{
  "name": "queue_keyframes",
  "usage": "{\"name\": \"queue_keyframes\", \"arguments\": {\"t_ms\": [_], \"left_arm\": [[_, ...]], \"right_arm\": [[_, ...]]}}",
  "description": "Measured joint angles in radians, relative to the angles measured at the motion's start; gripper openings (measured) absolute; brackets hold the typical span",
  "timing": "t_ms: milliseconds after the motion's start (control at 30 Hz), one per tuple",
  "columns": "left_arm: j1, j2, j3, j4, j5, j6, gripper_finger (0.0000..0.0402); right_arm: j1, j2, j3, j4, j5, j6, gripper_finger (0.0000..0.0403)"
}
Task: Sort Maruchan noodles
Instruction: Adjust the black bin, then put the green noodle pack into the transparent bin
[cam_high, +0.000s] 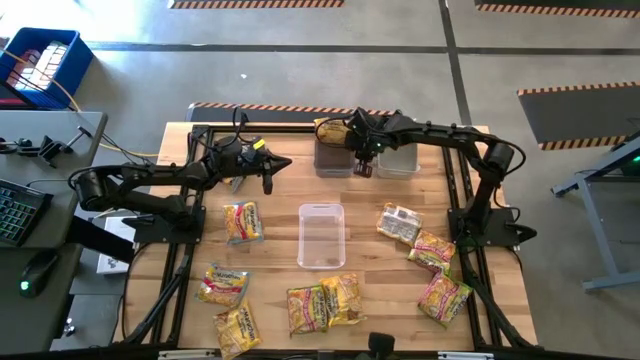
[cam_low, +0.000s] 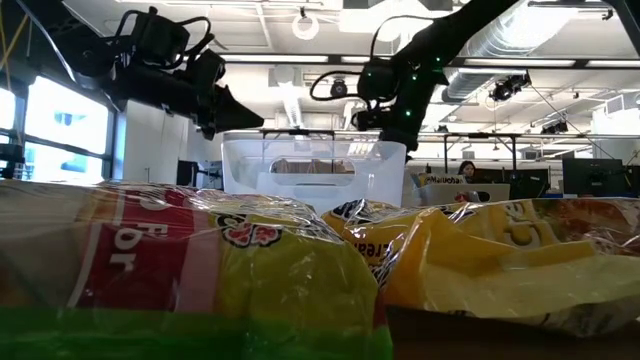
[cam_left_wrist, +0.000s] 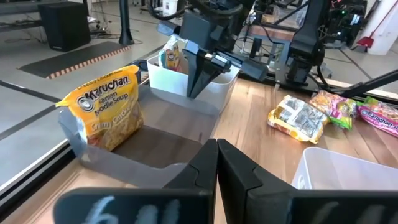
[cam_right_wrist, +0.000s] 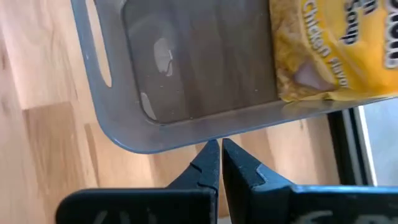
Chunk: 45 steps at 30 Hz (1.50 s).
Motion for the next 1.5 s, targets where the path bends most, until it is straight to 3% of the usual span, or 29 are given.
{"name": "queue_keyframes", "arguments": {"t_ms": [133,333,567,767,933,1067,1233,1333,1500], "left_arm": [[0.0,0.0,0.0,0.0,0.0,0.0,0.0001],[0.0,0.0,0.0,-0.018,0.0,0.014,0.0001],[0.0,0.0,0.0,-0.06,-0.001,0.016,0.0001],[-0.002,0.0,0.011,-0.122,-0.005,0.016,0.0008],[-0.006,0.0,0.039,-0.216,-0.006,0.029,0.0016],[-0.012,0.0,0.075,-0.328,-0.006,0.042,0.0017],[-0.033,0.0,0.159,-0.598,-0.014,0.036,0.0017],[-0.062,0.0,0.21,-0.747,-0.09,0.02,0.0017],[-0.09,0.01,0.329,-0.987,-0.346,0.051,0.0017]], "right_arm": [[-0.002,0.0,0.0,0.022,0.004,-0.028,0.0],[-0.004,-0.086,0.0,-0.015,0.113,-0.039,0.0],[-0.011,-0.152,0.0,0.06,-0.022,-0.022,0.0],[-0.005,-0.172,-0.228,0.448,-0.111,0.0,0.0],[0.035,-0.227,-0.458,0.811,-0.071,0.074,0.0],[0.073,-0.303,-0.544,0.956,-0.016,0.123,0.0],[0.119,-0.393,-0.598,0.989,0.018,0.143,0.0],[0.148,-0.432,-0.623,0.99,0.017,0.147,0.0],[0.19,-0.453,-0.64,0.988,0.017,0.133,0.0]]}}
